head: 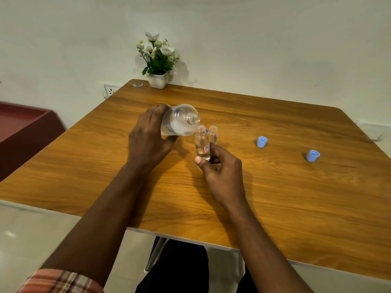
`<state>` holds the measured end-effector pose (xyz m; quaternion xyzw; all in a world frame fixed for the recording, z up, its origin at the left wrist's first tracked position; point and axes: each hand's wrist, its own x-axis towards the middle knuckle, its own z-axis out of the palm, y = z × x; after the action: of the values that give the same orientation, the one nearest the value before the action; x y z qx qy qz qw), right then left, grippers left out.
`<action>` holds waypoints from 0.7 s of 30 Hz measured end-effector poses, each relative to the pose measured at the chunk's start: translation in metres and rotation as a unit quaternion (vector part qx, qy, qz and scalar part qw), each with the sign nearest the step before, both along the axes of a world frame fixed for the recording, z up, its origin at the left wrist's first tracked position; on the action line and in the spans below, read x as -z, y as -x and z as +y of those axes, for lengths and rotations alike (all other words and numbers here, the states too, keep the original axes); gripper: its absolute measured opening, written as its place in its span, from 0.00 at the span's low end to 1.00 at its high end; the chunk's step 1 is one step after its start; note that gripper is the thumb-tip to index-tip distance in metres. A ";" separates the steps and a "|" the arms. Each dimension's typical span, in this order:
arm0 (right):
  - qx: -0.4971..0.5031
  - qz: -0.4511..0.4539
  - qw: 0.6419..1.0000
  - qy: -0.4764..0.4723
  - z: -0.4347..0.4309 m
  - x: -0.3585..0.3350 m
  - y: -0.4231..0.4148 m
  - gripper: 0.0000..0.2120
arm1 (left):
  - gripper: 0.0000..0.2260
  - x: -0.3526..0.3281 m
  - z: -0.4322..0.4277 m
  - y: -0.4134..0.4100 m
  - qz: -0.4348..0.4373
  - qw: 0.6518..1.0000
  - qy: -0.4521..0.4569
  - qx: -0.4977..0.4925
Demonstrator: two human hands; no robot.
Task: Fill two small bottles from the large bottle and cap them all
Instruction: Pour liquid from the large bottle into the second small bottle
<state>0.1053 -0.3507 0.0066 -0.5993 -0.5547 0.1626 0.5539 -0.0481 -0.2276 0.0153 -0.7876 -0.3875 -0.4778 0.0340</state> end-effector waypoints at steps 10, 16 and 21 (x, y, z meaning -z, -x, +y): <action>0.058 0.011 0.998 0.013 -0.001 0.000 -0.006 0.09 | 0.39 0.006 0.004 -0.004 -0.064 0.988 0.138 0.003; 0.102 0.010 0.994 0.047 -0.001 0.000 -0.017 0.13 | 0.40 0.008 0.007 -0.003 -0.083 0.977 0.194 0.004; 0.132 0.002 0.989 0.067 -0.002 -0.001 -0.033 0.11 | 0.39 0.010 0.008 -0.002 -0.105 0.964 0.244 0.012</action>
<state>0.1385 -0.3527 0.0076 -0.7025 -0.4573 0.1260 0.5306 -0.0459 -0.2193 0.0054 -0.7220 -0.4841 -0.4496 -0.2055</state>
